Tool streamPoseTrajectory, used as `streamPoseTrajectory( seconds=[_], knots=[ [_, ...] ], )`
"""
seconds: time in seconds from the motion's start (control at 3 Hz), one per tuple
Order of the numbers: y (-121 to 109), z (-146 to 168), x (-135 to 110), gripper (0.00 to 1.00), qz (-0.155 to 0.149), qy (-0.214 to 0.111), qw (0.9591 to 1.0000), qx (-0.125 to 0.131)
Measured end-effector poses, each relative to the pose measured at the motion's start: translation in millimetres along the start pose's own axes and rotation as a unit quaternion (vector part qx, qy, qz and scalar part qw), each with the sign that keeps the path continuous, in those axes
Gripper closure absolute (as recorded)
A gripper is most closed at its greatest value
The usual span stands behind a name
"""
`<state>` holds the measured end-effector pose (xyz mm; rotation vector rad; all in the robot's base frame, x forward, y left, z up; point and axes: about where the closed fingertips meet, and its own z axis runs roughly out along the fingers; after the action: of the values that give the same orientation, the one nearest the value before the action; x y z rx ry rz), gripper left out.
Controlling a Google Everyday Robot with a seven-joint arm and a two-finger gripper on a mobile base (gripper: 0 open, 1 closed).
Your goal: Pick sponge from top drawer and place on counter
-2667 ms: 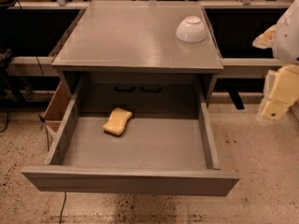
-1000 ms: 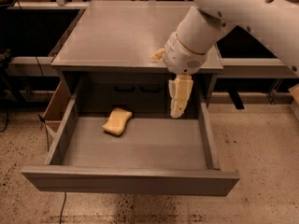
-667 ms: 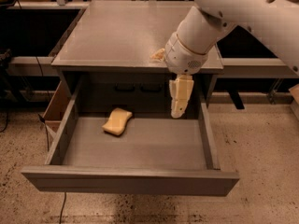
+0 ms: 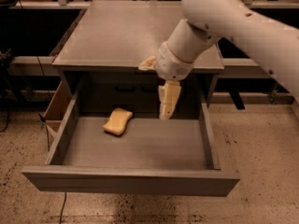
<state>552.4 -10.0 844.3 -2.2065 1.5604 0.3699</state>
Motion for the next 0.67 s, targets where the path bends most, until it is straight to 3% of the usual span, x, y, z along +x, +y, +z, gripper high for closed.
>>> streamPoseTrajectory(
  seconds=[0.67],
  knots=[
    [-45.2,110.8,2.7,0.0,0.018,-0.076,0.9966,-0.025]
  ],
)
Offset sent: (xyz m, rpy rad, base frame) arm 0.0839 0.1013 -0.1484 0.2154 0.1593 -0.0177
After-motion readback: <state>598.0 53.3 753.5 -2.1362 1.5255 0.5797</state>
